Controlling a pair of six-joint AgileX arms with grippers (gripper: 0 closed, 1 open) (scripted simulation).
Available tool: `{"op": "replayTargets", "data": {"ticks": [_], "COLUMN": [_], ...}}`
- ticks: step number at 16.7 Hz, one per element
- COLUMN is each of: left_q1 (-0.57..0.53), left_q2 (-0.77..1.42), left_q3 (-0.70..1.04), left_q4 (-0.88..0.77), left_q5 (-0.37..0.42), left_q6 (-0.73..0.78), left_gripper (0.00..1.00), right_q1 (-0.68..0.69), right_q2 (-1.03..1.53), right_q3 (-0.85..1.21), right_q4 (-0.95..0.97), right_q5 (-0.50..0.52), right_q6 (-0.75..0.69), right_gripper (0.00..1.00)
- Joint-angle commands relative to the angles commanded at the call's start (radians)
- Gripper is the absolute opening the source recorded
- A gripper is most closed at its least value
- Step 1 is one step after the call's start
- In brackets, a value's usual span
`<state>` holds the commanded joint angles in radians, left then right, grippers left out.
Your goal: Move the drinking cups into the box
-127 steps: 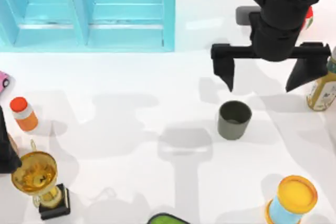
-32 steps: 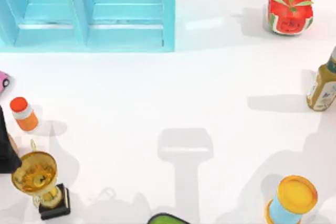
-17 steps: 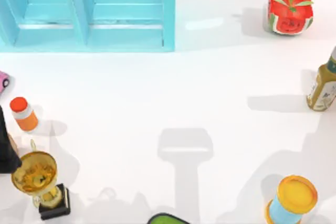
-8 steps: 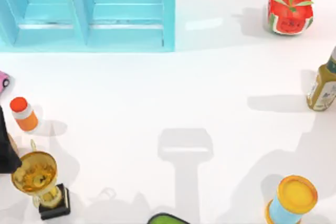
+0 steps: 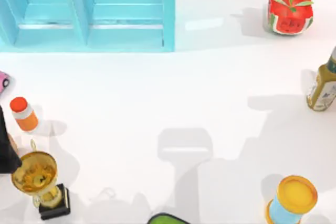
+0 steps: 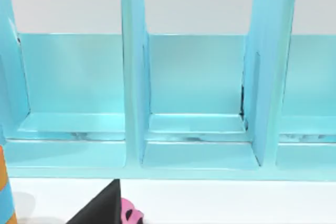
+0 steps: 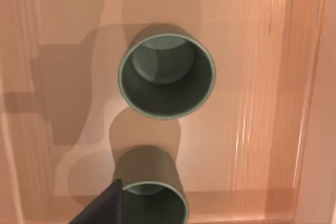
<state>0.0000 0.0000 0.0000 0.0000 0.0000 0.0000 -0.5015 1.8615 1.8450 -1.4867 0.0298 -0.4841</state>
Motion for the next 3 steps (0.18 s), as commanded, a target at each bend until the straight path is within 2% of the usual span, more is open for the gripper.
{"op": "replayTargets", "data": {"ticks": [3], "left_q1": [0.000], "left_q2": [0.000], "left_q3": [0.000], "left_q4": [0.000], "left_q5": [0.000], "left_q6": [0.000], "left_gripper": [1.00], "right_q1": [0.000], "right_q2": [0.001], "right_q3": [0.029], "right_q4": [-0.030], "right_q5": [-0.002], "right_q6": [0.000], "right_gripper": [1.00]}}
